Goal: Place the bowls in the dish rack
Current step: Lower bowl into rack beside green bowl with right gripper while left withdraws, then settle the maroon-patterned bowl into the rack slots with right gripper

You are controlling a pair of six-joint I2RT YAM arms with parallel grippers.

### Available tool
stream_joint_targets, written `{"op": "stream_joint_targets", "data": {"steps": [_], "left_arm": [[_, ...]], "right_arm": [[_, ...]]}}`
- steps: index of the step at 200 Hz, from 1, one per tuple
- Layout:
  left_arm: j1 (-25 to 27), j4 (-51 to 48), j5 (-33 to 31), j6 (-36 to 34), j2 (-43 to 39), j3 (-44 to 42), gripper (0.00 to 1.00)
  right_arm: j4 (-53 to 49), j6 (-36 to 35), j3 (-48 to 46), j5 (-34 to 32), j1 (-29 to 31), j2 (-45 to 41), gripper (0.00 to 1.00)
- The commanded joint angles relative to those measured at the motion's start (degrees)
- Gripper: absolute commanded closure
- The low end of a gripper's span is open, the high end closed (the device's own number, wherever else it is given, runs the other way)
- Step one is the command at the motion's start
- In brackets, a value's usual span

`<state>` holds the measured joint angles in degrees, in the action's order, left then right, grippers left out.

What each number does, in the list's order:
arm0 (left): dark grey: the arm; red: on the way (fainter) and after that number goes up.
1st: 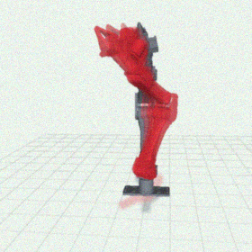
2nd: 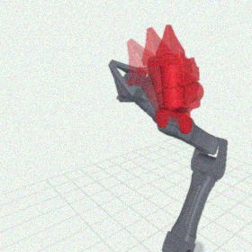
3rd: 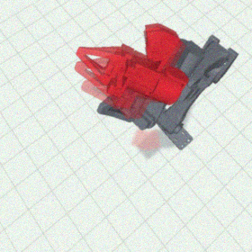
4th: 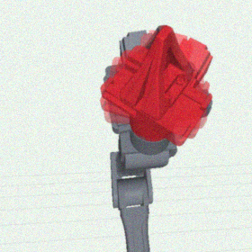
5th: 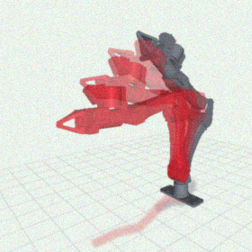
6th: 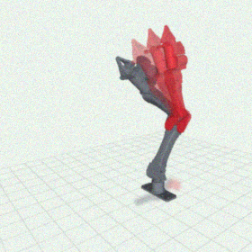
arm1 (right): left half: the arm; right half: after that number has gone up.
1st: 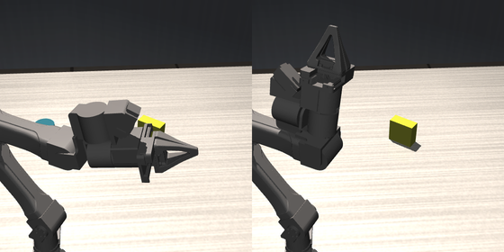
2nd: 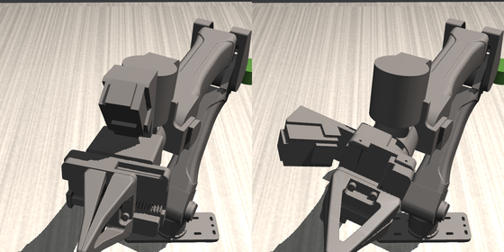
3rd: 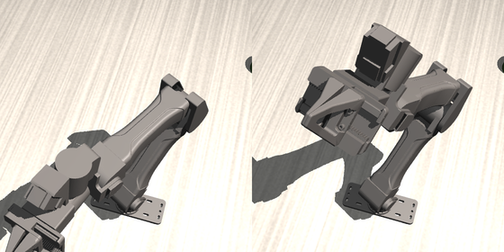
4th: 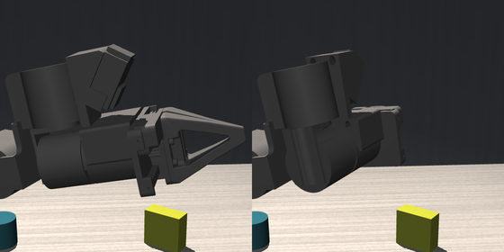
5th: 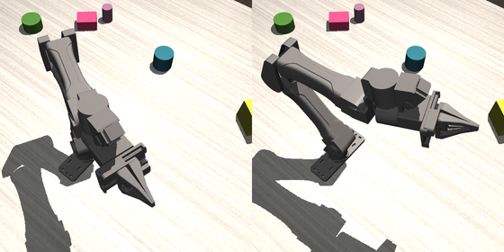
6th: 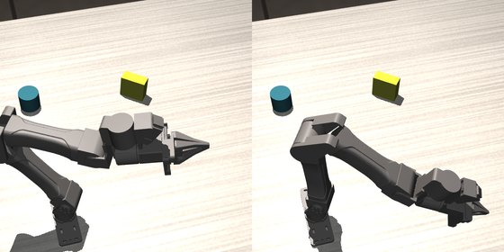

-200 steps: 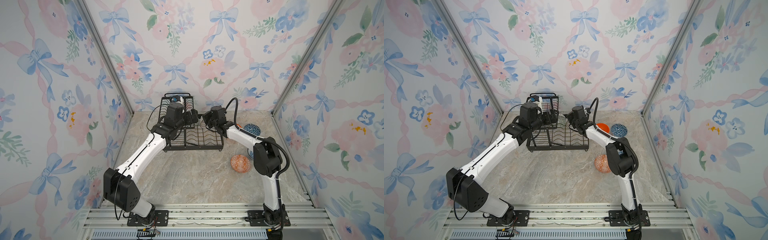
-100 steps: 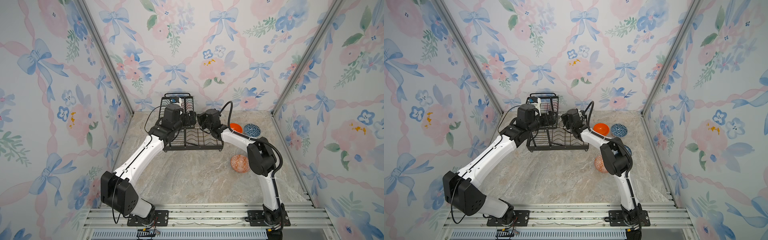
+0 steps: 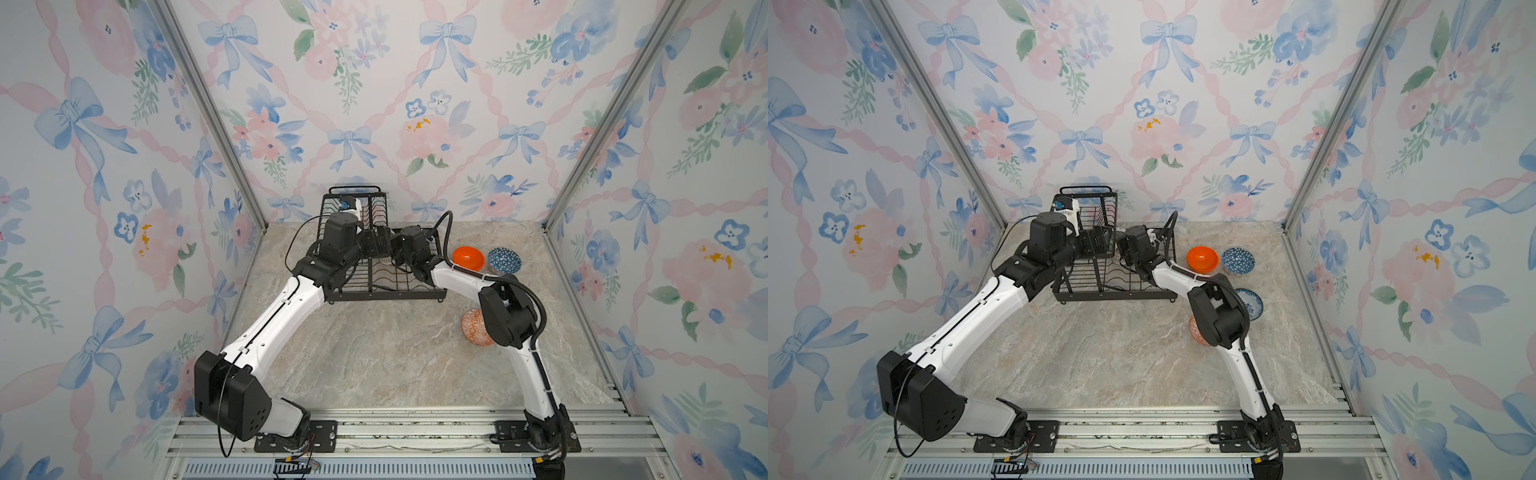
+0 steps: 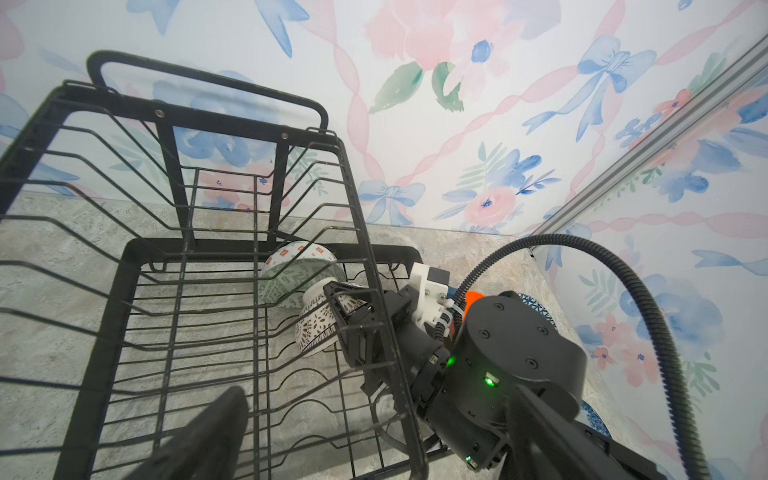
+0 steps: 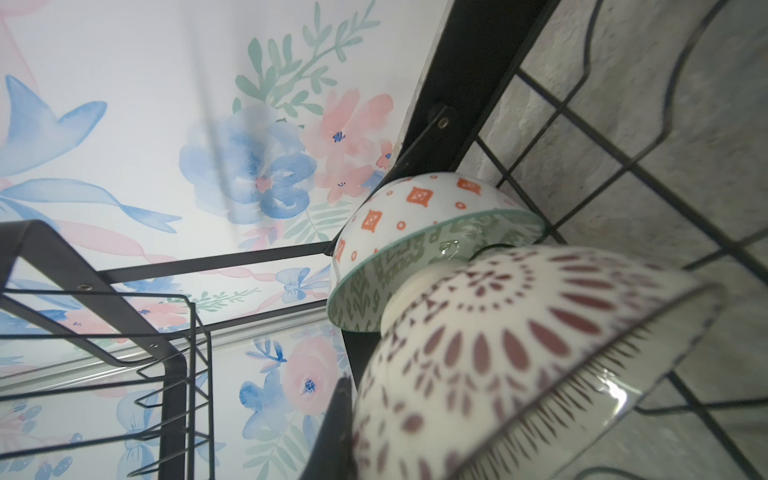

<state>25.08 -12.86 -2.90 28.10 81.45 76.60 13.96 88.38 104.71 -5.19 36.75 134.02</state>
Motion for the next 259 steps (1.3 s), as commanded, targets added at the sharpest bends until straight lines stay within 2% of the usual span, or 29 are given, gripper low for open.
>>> {"op": "stream_joint_targets", "data": {"steps": [1,140,179,259], "left_arm": [[-0.41,-1.81,0.77,-0.24,-0.73,-1.63,0.02],[-0.67,-1.78,0.71,-0.22,0.34,-1.11,0.02],[-0.76,-1.77,0.84,-0.07,1.67,-0.35,0.02],[-0.82,-1.73,0.92,1.04,1.97,-0.53,0.02]], "right_arm": [[1.19,0.69,3.93,-0.24,1.08,1.70,1.00],[2.06,3.81,12.17,0.71,1.92,9.03,1.00],[1.29,4.47,11.55,0.31,2.31,8.76,1.00],[-2.20,10.54,7.98,-1.49,3.85,7.12,1.00]]}}
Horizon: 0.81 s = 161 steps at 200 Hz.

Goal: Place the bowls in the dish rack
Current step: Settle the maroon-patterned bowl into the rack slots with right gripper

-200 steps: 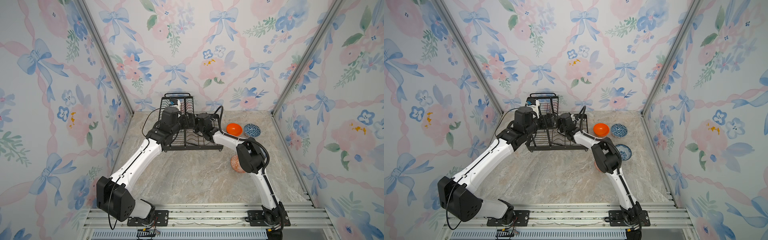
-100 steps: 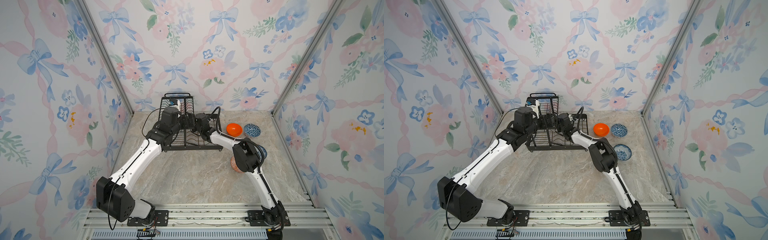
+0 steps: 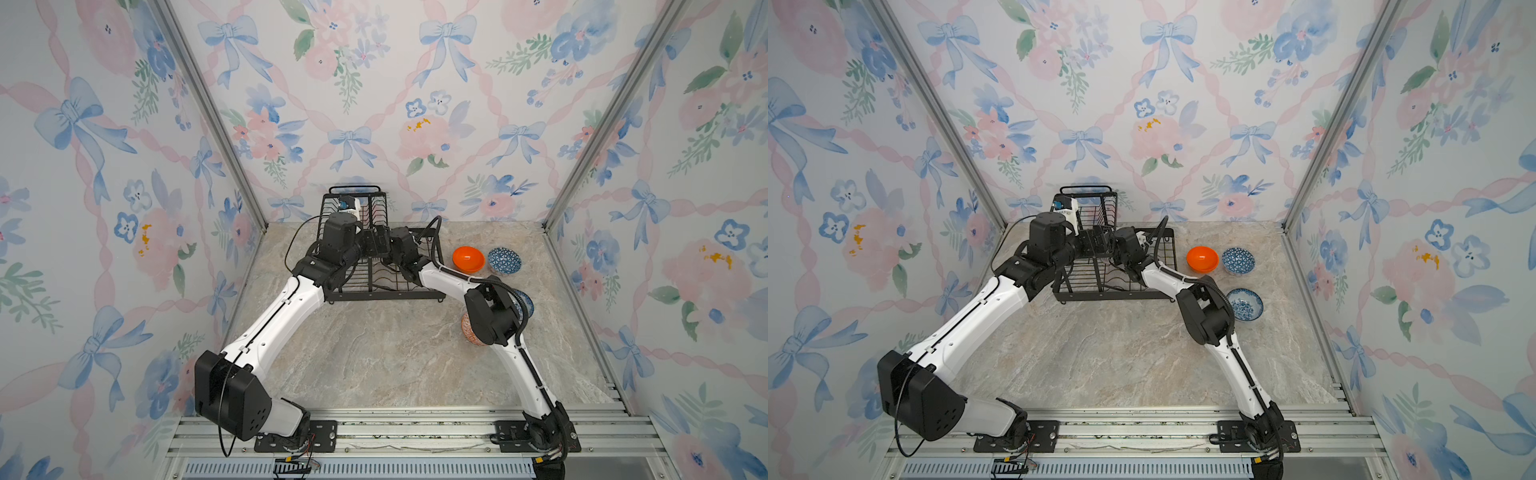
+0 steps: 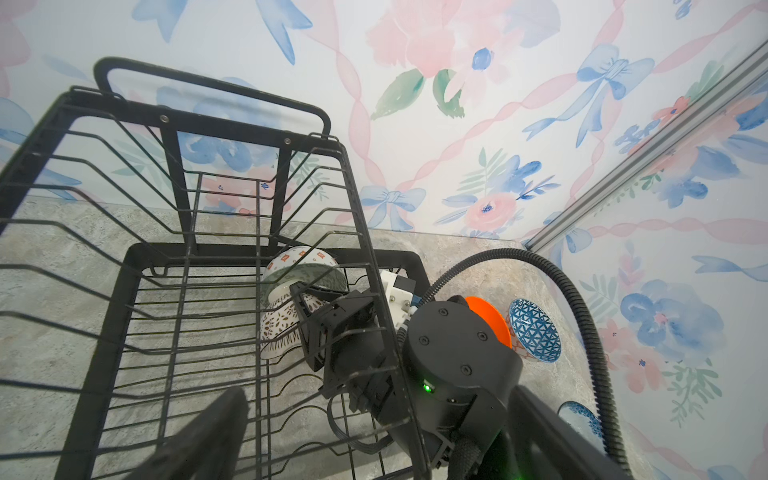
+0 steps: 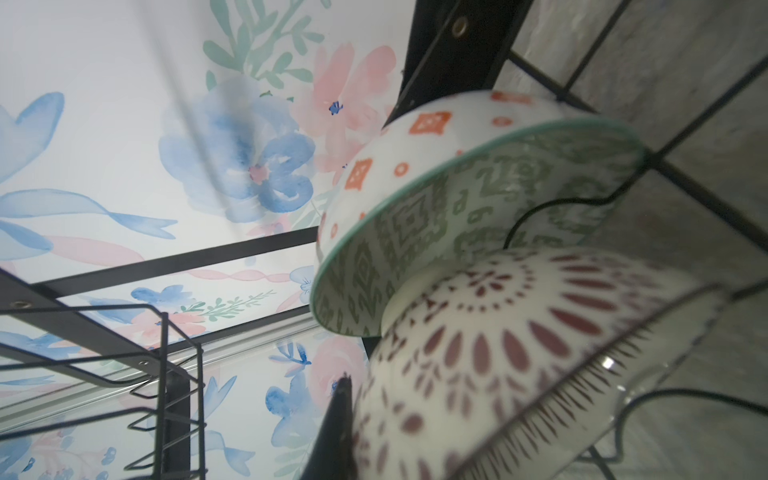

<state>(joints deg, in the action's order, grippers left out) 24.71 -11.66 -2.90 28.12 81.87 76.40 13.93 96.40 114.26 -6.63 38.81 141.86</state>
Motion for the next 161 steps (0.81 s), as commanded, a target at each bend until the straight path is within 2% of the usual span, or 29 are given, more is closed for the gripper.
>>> {"op": "stream_joint_targets", "data": {"steps": [1,74,161], "left_arm": [[-0.45,-2.93,0.94,0.99,1.55,-0.35,0.02],[-0.45,-2.96,1.24,2.61,1.02,-0.81,0.02],[-0.29,-3.02,1.12,4.04,-0.71,-2.44,0.02]], "right_arm": [[-2.25,2.50,-1.58,0.00,1.80,-0.76,1.00],[-1.99,4.70,-5.63,-0.16,1.71,-2.65,0.99],[-0.78,4.13,-6.49,0.90,1.27,-3.76,0.89]]}}
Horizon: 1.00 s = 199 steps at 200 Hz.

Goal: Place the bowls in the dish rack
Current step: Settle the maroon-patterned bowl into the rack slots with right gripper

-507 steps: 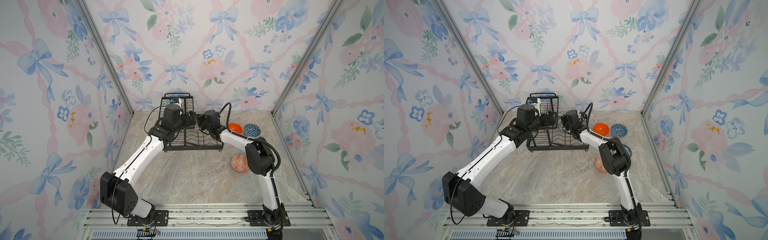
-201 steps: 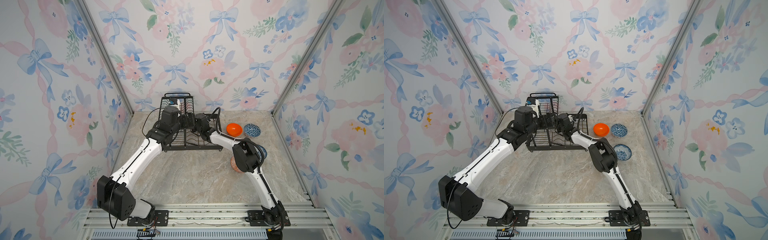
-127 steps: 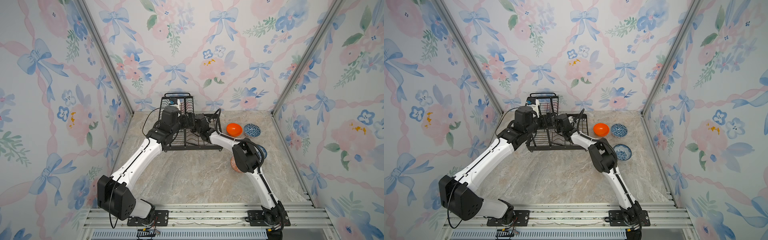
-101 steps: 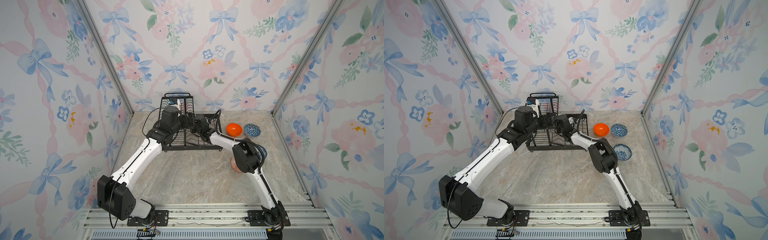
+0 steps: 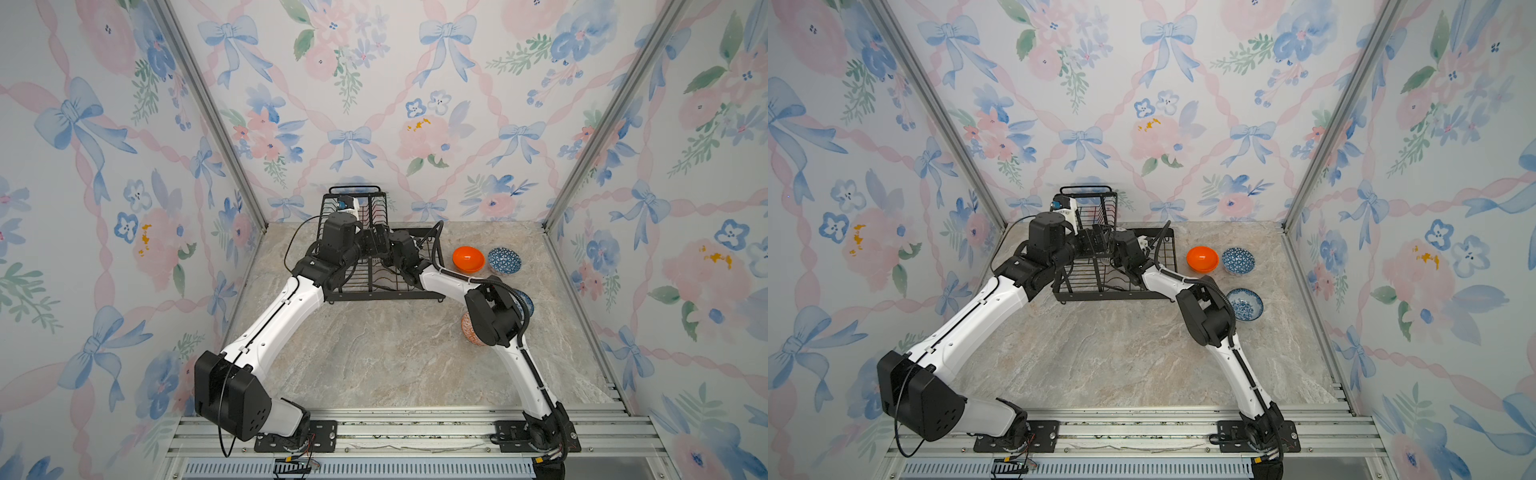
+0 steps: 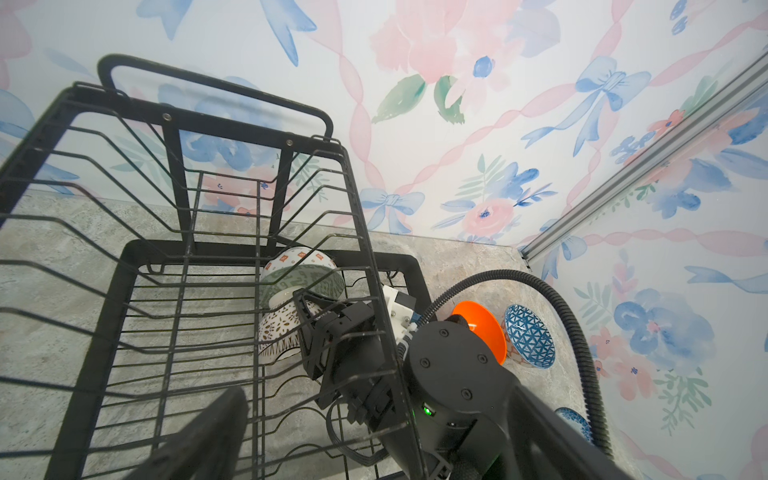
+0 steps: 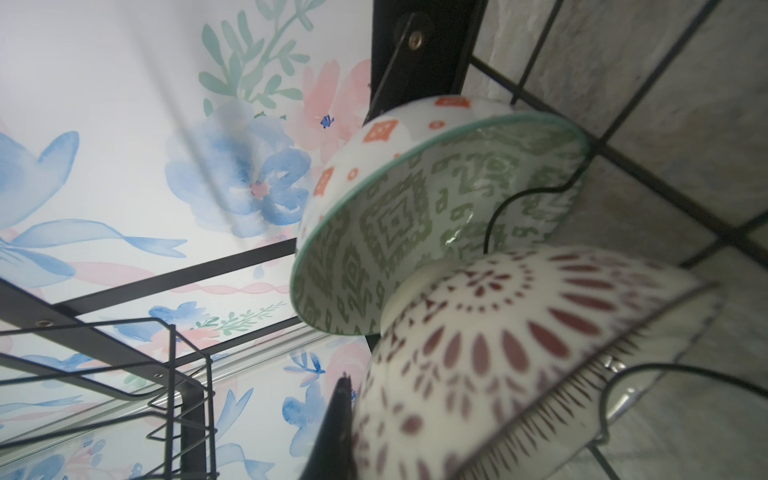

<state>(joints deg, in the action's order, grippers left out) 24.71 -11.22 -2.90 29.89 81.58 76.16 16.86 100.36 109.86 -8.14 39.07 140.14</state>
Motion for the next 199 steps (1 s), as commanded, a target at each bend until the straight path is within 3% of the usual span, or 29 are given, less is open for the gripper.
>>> {"op": "stream_joint_targets", "data": {"steps": [1,199], "left_arm": [[-0.29,-3.45,1.13,2.28,-0.44,-2.22,0.02],[2.80,-3.38,-2.06,3.29,-0.78,-3.13,0.02]], "right_arm": [[-3.74,0.14,-2.10,2.42,1.01,-2.04,0.89],[-0.16,1.51,-7.96,3.22,-0.22,-5.64,0.80]]}}
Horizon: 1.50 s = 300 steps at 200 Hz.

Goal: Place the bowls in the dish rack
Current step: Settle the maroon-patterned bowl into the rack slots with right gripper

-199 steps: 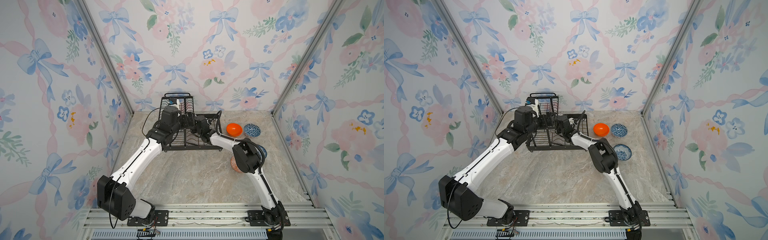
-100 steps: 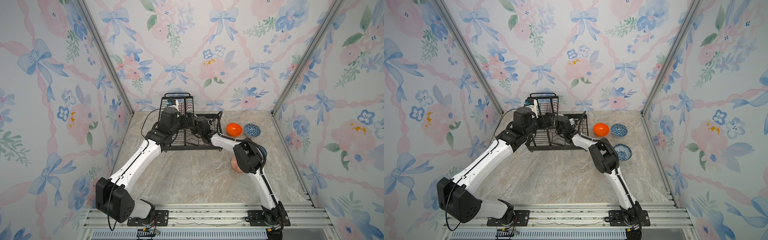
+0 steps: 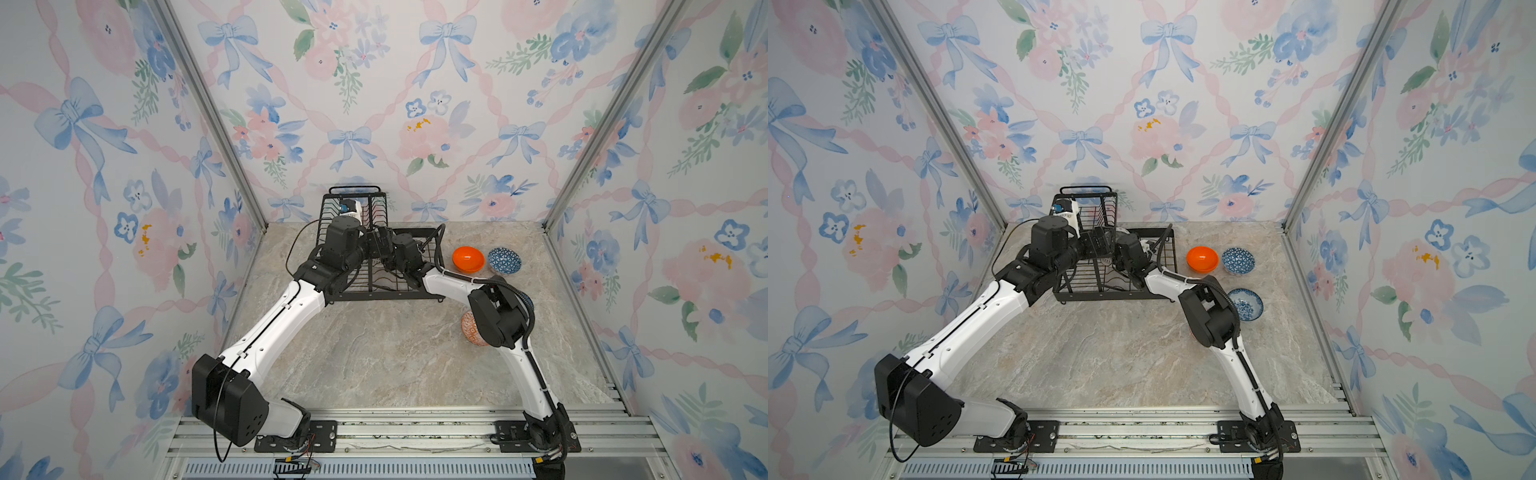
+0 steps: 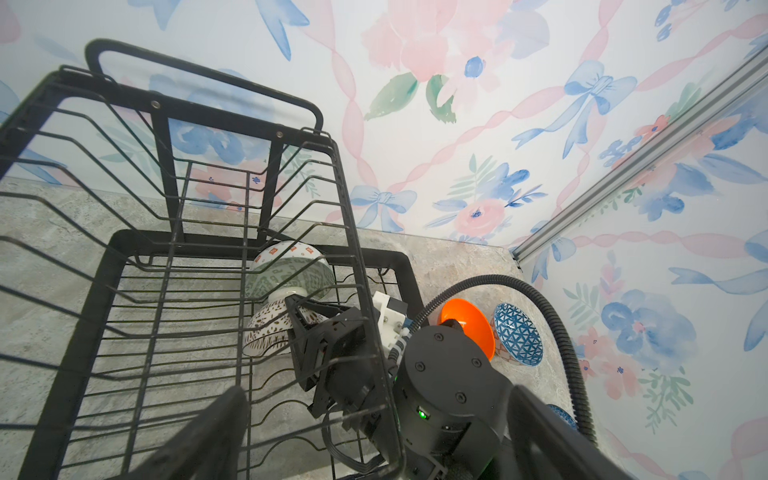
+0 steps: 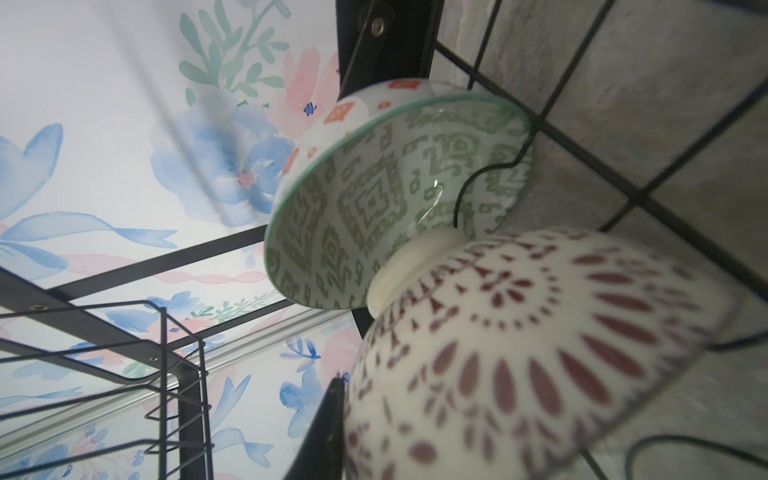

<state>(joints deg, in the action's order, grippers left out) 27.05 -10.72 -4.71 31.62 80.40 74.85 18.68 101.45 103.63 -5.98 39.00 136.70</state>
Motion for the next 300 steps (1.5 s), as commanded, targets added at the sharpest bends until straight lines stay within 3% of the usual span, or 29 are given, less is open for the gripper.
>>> {"op": "stream_joint_targets", "data": {"steps": [1,165,300], "left_arm": [[0.46,-3.92,-0.23,1.54,0.43,-1.81,0.02],[0.99,-3.91,-0.89,1.21,0.89,-1.20,0.02],[1.43,-3.89,-0.63,1.04,1.98,0.03,0.02]], "right_arm": [[-1.98,0.37,-1.71,1.06,-0.16,-2.22,0.80],[-0.01,0.35,-5.42,1.14,-0.84,-4.30,0.78],[4.01,-0.30,-8.45,2.02,-3.66,-6.44,0.69]]}}
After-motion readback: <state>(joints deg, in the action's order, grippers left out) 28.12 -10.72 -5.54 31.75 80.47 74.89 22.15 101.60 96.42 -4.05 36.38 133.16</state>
